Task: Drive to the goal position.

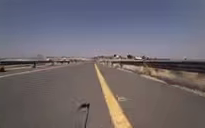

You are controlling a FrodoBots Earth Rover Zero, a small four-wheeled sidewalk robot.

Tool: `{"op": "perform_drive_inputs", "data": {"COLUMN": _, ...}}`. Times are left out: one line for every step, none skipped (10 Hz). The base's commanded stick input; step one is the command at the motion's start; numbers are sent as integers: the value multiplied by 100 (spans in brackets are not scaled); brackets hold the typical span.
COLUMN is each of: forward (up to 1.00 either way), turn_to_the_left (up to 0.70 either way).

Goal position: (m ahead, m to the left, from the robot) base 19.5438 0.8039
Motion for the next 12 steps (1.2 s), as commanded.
{"op": "perform_drive_inputs", "data": {"forward": 100, "turn_to_the_left": -1}}
{"op": "perform_drive_inputs", "data": {"forward": 100, "turn_to_the_left": -1}}
{"op": "perform_drive_inputs", "data": {"forward": 100, "turn_to_the_left": -1}}
{"op": "perform_drive_inputs", "data": {"forward": 100, "turn_to_the_left": 39}}
{"op": "perform_drive_inputs", "data": {"forward": 100, "turn_to_the_left": 39}}
{"op": "perform_drive_inputs", "data": {"forward": 100, "turn_to_the_left": 24}}
{"op": "perform_drive_inputs", "data": {"forward": 100, "turn_to_the_left": -1}}
{"op": "perform_drive_inputs", "data": {"forward": 100, "turn_to_the_left": -1}}
{"op": "perform_drive_inputs", "data": {"forward": 100, "turn_to_the_left": -1}}
{"op": "perform_drive_inputs", "data": {"forward": 100, "turn_to_the_left": -1}}
{"op": "perform_drive_inputs", "data": {"forward": 100, "turn_to_the_left": -1}}
{"op": "perform_drive_inputs", "data": {"forward": 100, "turn_to_the_left": -1}}
